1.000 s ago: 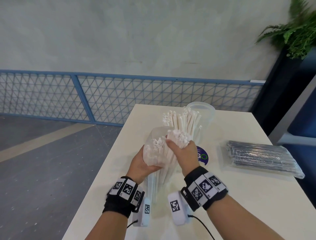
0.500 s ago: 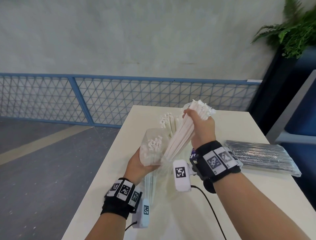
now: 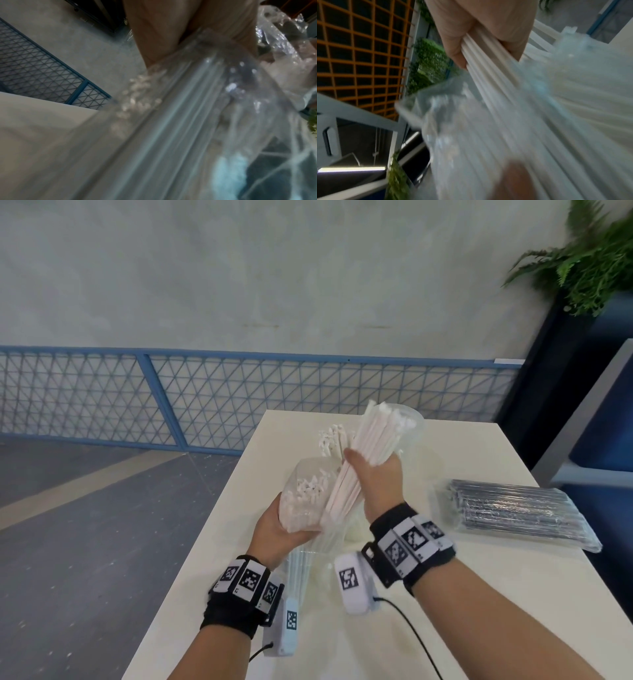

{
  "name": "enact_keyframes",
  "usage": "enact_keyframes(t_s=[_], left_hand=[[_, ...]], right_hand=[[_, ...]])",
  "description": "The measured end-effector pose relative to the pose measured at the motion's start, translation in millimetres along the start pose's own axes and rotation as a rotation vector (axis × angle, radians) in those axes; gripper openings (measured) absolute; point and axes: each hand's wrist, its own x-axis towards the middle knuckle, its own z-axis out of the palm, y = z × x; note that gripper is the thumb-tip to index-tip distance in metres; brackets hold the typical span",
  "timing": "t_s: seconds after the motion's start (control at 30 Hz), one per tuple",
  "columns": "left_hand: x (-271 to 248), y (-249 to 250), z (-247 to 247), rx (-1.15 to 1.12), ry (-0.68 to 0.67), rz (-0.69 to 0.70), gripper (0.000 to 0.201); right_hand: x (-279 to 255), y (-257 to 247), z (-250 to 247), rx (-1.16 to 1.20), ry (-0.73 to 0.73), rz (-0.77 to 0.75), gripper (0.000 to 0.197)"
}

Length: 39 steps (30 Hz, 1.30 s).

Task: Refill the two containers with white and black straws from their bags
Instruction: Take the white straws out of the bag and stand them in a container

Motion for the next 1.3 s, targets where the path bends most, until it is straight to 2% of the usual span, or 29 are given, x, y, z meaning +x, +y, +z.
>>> enact_keyframes(t_s=[0.1, 0.23, 0.33, 0.47, 0.57, 0.7, 0.87, 1.07, 1.2, 1.3], left_hand=[[-0.6, -0.4, -2.8, -0.020, 0.020, -0.016, 0.065], [-0.2, -2.1, -7.4, -0.048, 0.052, -0.038, 0.062], [1.3, -2.1, -4.6, -0.029, 0.051, -0.053, 0.068], [2.6, 0.5, 0.1, 0.002, 0.040, -0.041, 0.067], [2.3, 3.2, 1.6, 0.012, 0.034, -0.032, 0.066], [2.4, 3.5, 1.3, -0.011, 0.037, -0.028, 0.066], [1.7, 4.7, 2.0, -0.025, 0.033, -0.015, 0.062], [4.4, 1.0, -3.0, -0.077, 0.070, -0.035, 0.059], [5.4, 0.0, -2.0, -0.091, 0.065, -0.039, 0.058], [6.4, -1.5, -2.6, -0.097, 0.063, -0.042, 0.056]], right_hand=[[17.5, -28.9, -2.9, 0.074, 0.057, -0.053, 0.030], [39.7, -47.7, -14.1, 0.223, 0.140, 0.013, 0.032], [36.0, -36.4, -11.4, 0.191, 0.100, 0.023, 0.025], [18.3, -4.6, -4.3, 0.101, 0.049, 0.078, 0.040], [5.3, 13.7, -0.6, 0.054, -0.001, 0.129, 0.037], [7.8, 16.6, 0.5, 0.074, 0.045, 0.131, 0.037], [17.8, 2.9, -3.8, 0.178, 0.070, 0.134, 0.014], [39.5, -47.0, -22.1, 0.347, 0.149, 0.024, 0.016], [51.4, -73.3, -29.8, 0.306, 0.191, -0.113, 0.021], [55.9, -73.4, -26.8, 0.264, 0.208, -0.207, 0.020]])
